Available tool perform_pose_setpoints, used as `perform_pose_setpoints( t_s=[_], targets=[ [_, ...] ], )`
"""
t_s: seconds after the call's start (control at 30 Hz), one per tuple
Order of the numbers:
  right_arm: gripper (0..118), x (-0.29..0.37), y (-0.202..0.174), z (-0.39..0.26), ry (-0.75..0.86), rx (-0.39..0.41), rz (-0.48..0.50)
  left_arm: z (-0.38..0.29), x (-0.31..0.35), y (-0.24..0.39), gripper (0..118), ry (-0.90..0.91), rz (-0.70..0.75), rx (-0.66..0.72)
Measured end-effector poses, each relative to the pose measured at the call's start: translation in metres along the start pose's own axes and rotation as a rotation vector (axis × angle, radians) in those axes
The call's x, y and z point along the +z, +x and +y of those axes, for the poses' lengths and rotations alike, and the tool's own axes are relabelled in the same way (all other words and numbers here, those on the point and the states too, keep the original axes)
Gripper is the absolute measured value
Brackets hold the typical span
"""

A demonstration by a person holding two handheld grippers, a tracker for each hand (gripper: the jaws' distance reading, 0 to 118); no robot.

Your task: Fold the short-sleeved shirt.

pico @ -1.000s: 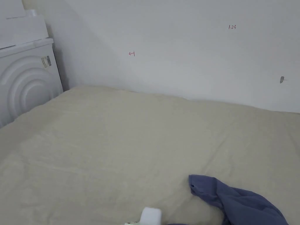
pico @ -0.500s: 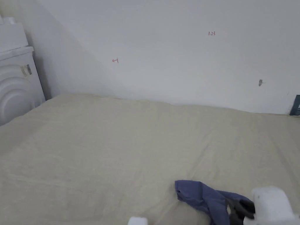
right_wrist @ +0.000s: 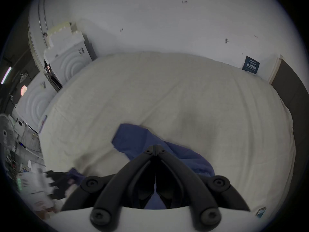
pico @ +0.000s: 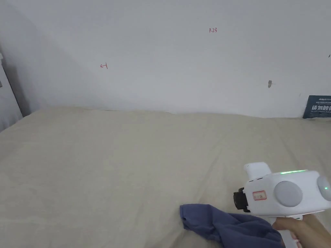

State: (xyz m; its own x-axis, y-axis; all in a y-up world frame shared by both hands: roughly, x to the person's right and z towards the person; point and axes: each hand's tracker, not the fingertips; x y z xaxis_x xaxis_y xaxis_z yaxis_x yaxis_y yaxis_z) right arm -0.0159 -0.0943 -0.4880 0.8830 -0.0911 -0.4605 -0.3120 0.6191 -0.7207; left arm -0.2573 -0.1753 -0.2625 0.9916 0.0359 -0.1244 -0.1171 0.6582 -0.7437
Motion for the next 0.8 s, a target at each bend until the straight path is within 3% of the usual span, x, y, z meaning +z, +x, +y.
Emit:
perform_pose_setpoints(
  t_s=[0.23,0.3,0.33,0.4,0.43,0.53,0.63,0.7,0.8],
  targets=[
    [3,-0.050,0.027,0.008,-0.135,-0.028,-0.050,0.011,0.025,0.007,3,0.080,-0.007,-0.035],
    [4,-0.071,0.036,0.008,-0.196,0.002,-0.073,0.010,0.022,0.011,3,0.077,0.016,-0.069],
    [12,-0.076,0.036,0.004,-0.207,0.037,-0.092,0.009,0.021,0.011,3,0.080,0.020,-0.079],
    [84,-0.088,0.041,0.000,-0.223,0.040,-0.097,0.009,0.018,0.009,3,0.068,0.004,-0.053],
    [106,-0.092,0.044,-0.004,-0.241,0.044,-0.091,0.010,0.018,0.007,3,0.070,-0.012,-0.034],
    [109,-0.097,0.051,-0.017,-0.242,0.038,-0.080,0.013,0.017,0.007,3,0.070,-0.009,-0.029],
    [109,-0.108,0.055,-0.028,-0.343,0.099,-0.085,0.014,0.016,0.009,3,0.073,0.004,-0.055],
    [110,-0.112,0.055,-0.039,-0.332,0.037,-0.068,0.014,0.016,0.010,3,0.076,0.005,-0.061],
    [108,-0.114,0.056,-0.039,-0.300,0.043,-0.078,0.014,0.013,0.011,3,0.073,-0.001,-0.059]
  ],
)
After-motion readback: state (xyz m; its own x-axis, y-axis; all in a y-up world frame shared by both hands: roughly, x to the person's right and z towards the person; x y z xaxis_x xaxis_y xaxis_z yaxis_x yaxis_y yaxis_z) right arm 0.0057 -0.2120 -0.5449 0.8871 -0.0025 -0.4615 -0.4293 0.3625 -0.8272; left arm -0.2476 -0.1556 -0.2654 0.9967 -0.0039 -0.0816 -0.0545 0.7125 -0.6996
